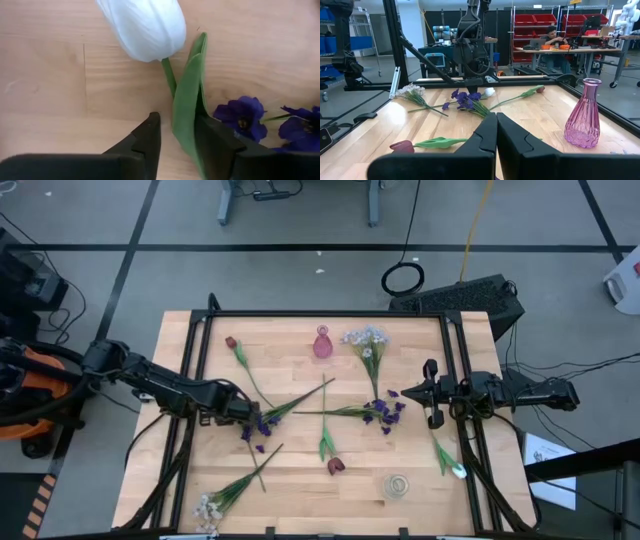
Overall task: Sort flowers into vase by color
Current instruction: Put the left white tulip into the pink vase
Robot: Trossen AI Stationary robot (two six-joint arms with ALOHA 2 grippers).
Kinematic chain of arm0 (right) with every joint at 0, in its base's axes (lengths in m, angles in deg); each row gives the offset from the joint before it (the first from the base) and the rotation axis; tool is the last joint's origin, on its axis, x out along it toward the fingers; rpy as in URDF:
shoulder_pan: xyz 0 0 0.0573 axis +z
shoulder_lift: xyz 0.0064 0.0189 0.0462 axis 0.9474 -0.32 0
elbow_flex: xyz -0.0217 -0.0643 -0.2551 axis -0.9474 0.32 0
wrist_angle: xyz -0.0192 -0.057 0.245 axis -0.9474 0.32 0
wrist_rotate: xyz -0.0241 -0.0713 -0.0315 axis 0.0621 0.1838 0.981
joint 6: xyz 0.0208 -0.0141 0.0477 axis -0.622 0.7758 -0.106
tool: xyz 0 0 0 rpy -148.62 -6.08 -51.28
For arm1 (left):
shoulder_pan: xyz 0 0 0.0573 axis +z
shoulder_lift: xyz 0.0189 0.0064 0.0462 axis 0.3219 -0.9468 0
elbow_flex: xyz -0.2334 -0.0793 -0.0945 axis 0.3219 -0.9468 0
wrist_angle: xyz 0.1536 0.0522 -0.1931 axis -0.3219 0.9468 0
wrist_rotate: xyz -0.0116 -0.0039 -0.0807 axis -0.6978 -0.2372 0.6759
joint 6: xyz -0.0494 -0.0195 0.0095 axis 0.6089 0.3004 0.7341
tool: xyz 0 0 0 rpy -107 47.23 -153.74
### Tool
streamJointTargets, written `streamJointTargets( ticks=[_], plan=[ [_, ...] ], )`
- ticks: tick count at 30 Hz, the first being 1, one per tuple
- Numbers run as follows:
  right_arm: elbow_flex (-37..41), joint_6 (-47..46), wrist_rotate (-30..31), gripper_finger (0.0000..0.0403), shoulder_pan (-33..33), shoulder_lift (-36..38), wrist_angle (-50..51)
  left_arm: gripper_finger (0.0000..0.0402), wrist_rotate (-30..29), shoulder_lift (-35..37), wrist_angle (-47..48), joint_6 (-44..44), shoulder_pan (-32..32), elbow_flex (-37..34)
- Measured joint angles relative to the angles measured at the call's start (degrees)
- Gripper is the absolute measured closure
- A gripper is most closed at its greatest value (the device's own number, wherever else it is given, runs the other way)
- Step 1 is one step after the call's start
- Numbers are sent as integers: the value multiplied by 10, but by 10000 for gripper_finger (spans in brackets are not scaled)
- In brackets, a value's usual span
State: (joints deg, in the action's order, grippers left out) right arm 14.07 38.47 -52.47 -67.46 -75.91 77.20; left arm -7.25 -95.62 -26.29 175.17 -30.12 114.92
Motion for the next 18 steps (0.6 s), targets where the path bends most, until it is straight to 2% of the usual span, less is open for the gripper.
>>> streamJointTargets(
  ticks=[6,11,18],
  plan=[
    [0,0,0,403,0,0,0,387,-13,-4,-36,0,0,-18],
    [0,0,1,403,0,0,-1,390,-29,8,-28,-3,0,-11],
    [0,0,1,403,0,0,-2,395,-172,58,2,-28,1,45]
  ],
)
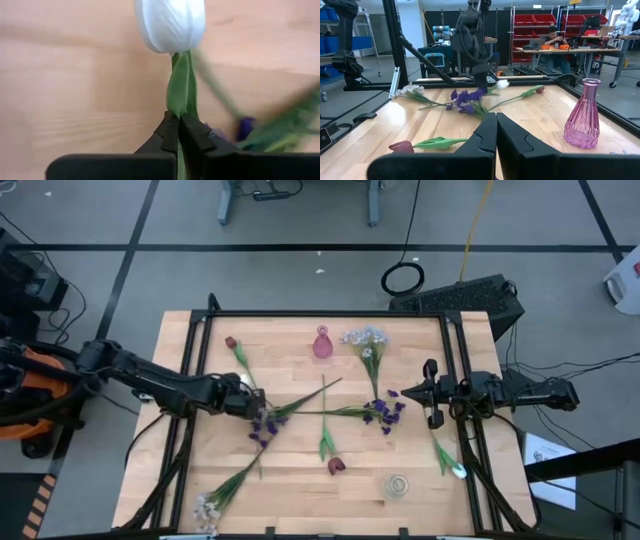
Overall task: Sort flowers into vase by color
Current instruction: Put the left white tulip into the pink vase
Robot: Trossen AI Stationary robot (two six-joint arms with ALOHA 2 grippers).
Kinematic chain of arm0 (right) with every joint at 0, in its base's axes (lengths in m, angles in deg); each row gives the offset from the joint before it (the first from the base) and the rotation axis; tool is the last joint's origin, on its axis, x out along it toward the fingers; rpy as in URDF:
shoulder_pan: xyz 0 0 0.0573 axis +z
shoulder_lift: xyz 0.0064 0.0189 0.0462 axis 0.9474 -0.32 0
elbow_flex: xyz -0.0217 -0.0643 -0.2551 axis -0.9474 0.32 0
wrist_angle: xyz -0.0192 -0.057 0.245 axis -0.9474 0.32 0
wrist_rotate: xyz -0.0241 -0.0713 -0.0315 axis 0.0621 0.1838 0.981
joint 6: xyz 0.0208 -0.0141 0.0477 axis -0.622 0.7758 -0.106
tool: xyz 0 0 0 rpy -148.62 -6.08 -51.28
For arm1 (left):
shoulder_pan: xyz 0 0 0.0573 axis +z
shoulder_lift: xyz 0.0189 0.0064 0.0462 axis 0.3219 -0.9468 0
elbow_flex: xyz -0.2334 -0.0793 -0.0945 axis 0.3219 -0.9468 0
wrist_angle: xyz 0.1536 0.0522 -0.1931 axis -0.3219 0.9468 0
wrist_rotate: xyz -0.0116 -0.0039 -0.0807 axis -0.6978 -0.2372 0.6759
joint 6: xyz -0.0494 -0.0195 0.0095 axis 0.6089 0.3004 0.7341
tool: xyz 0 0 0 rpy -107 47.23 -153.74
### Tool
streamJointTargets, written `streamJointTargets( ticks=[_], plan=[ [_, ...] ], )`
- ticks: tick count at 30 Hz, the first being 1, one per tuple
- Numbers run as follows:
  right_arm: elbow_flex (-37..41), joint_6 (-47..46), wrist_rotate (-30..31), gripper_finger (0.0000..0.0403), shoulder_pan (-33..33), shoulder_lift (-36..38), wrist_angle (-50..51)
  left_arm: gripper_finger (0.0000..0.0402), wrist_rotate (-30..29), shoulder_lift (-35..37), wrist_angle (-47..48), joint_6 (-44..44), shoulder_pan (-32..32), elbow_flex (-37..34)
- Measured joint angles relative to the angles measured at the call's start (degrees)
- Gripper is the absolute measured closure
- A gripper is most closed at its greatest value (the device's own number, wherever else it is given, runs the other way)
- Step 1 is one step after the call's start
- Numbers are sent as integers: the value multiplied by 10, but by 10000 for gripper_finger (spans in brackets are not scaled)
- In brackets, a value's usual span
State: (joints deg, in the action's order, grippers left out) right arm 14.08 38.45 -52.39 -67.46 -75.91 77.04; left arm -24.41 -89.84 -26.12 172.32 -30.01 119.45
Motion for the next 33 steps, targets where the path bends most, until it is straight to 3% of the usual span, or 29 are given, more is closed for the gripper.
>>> streamJointTargets(
  ticks=[5,10,15,19,21,25,30,33],
  plan=[
    [0,0,0,403,0,0,0,396,-86,38,42,-99,1,81],
    [0,0,0,403,0,0,0,397,-190,61,66,-309,6,161],
    [0,0,0,403,0,0,0,397,-289,67,-23,-597,28,221],
    [0,0,0,403,0,0,0,397,-317,67,-180,-807,80,237],
    [0,0,0,403,0,0,-1,397,-256,67,-275,-907,126,237],
    [0,0,0,403,0,0,-1,398,-54,59,-429,-1009,240,237],
    [0,0,0,403,0,0,-1,398,156,30,-556,-1036,363,238],
    [0,0,0,403,0,0,-1,398,268,-6,-625,-1004,412,238]
  ],
)
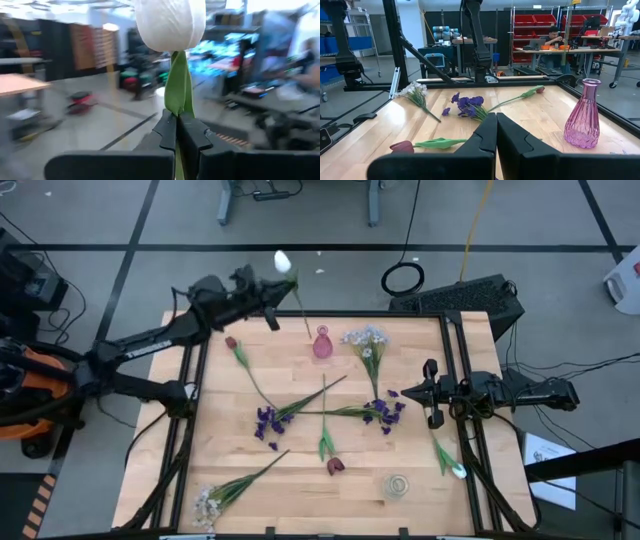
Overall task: Sort flowers into vase by color
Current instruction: Put the left white tulip into the pink vase
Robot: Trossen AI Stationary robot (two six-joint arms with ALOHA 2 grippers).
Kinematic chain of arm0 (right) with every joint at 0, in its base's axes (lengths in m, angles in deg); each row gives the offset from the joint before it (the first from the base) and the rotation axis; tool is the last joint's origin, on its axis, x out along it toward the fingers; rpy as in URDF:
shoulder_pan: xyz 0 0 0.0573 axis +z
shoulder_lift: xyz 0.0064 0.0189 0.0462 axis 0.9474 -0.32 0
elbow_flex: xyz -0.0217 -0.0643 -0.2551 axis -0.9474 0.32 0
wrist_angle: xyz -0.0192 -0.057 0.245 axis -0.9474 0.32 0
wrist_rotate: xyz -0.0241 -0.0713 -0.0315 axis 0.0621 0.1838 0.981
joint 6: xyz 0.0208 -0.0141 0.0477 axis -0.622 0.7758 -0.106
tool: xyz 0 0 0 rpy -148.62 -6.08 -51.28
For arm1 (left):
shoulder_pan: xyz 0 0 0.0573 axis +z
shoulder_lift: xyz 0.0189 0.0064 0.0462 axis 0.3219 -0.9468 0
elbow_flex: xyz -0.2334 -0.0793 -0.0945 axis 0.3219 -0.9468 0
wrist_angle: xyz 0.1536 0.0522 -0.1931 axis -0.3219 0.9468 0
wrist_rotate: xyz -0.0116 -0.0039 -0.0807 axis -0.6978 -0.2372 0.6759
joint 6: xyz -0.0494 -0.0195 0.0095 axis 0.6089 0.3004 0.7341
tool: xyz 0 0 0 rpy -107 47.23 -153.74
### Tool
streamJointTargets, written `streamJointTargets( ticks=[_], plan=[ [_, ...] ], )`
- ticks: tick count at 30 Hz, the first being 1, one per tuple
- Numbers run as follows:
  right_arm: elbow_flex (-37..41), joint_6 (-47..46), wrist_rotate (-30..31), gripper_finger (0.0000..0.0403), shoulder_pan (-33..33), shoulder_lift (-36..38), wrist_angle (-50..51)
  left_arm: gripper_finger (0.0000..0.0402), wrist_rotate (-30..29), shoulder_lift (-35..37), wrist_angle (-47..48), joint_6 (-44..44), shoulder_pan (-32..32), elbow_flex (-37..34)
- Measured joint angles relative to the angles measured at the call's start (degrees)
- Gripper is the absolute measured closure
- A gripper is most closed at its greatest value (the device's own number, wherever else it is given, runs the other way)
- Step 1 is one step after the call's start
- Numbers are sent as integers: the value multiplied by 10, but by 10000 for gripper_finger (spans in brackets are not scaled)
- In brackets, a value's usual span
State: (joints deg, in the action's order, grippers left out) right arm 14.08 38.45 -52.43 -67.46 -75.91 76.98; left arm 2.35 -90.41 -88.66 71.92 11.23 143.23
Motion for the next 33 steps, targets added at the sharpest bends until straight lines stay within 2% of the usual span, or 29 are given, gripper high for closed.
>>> streamJointTargets(
  ticks=[3,6,14,24,33],
  plan=[
    [0,0,0,403,0,0,0,398,64,-41,-69,25,27,0],
    [0,0,0,403,0,0,0,398,89,-76,-106,28,42,0],
    [0,0,0,403,0,0,0,398,115,-113,-132,28,76,0],
    [0,0,0,403,0,0,0,397,130,-147,-131,27,78,0],
    [0,0,0,403,0,0,0,357,130,-192,-128,26,57,0]
  ],
)
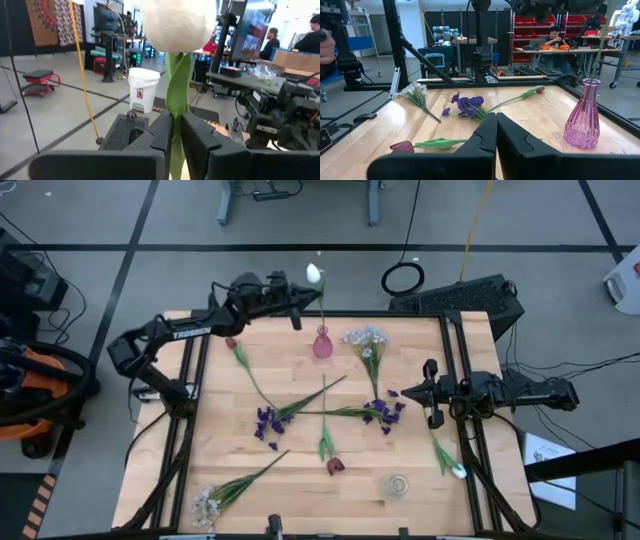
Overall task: Sort flowers into vase by color
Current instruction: Put the left white tulip into the pink vase, then put the right red tulip into the transparent vase
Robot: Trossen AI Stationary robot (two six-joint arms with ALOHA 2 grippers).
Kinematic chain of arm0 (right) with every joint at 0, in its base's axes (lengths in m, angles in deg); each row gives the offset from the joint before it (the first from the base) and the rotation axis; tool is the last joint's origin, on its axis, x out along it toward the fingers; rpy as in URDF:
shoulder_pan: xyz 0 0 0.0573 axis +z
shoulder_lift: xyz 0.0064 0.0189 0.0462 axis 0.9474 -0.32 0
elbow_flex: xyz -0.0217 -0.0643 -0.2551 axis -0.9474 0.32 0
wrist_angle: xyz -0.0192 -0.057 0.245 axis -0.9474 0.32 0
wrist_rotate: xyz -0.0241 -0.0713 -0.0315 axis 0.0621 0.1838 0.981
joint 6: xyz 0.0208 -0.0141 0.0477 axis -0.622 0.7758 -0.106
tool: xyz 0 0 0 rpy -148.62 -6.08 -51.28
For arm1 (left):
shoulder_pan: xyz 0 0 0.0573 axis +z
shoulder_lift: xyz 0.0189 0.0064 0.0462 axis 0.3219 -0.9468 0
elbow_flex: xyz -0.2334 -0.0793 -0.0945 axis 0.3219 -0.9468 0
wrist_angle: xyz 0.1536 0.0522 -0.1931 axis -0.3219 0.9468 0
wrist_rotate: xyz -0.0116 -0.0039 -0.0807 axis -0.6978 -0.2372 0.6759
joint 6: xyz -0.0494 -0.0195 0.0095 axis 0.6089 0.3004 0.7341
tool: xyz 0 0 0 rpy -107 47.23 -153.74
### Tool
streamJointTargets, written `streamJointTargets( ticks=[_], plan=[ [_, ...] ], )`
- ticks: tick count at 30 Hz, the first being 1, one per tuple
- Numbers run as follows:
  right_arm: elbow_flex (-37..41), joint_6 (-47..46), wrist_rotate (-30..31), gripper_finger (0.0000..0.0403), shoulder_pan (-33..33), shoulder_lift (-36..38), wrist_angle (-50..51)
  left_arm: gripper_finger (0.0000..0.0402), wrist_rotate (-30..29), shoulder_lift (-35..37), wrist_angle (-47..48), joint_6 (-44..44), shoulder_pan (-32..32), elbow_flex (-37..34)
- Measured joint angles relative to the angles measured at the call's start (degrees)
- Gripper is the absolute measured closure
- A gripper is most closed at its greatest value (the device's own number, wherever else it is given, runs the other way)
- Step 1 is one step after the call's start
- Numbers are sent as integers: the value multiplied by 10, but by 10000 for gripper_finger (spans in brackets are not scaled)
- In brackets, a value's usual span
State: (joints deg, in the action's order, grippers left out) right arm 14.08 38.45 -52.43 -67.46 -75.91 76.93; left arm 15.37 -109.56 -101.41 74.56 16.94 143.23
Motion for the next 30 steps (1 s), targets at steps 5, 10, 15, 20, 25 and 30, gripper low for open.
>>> streamJointTargets(
  ticks=[5,10,15,20,25,30],
  plan=[
    [0,0,0,403,0,0,0,352,-2,-17,8,0,-2,0],
    [0,0,0,403,0,0,0,351,-4,-21,35,-32,-2,0],
    [0,0,0,403,0,0,0,328,-4,-21,83,-59,-2,0],
    [0,0,0,403,0,0,0,270,0,-20,149,-59,-2,0],
    [0,0,0,403,0,0,0,228,0,5,182,-70,-1,0],
    [0,0,0,403,0,0,0,224,-34,58,245,-92,-1,0]
  ],
)
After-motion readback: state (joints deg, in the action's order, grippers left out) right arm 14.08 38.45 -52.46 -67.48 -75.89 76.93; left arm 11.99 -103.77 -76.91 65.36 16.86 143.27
